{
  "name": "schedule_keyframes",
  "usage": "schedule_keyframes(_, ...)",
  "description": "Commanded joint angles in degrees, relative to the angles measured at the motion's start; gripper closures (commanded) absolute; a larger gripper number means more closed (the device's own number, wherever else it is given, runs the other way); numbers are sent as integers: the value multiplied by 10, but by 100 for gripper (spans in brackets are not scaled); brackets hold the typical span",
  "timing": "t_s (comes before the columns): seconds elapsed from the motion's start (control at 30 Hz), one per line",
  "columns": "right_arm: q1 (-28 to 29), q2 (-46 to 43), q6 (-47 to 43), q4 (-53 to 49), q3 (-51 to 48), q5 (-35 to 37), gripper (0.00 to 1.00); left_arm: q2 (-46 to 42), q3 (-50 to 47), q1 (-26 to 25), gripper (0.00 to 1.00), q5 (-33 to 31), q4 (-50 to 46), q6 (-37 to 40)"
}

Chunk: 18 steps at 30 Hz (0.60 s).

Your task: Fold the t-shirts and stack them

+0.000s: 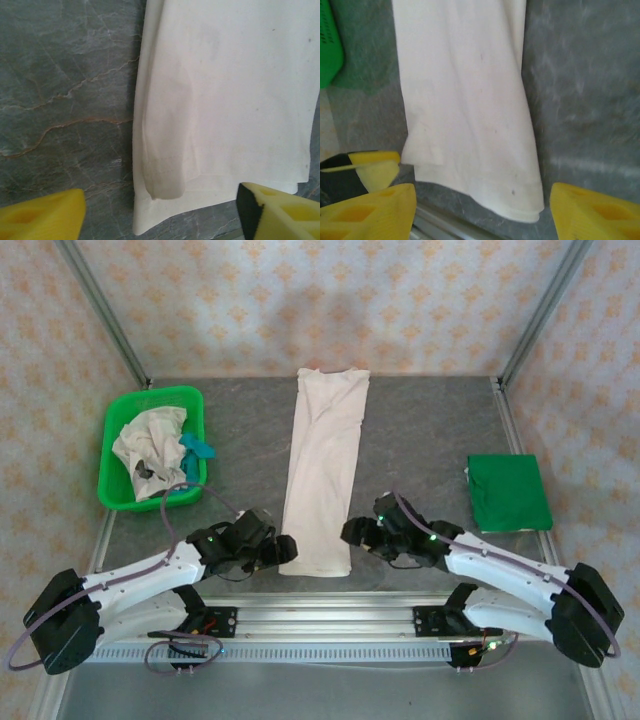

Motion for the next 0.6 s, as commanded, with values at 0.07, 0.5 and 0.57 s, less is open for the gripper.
schedule_keyframes(0.07,49,61,73,29,-6,13,35,-1,-16,4,15,4,25,-2)
schedule_keyframes(0.5,68,154,93,80,-8,-9,46,3,-27,4,15,6,34,-8)
schedule_keyframes(0.57,70,153,98,74,-9,-10,47,6,-26,5,15,8,37,-9)
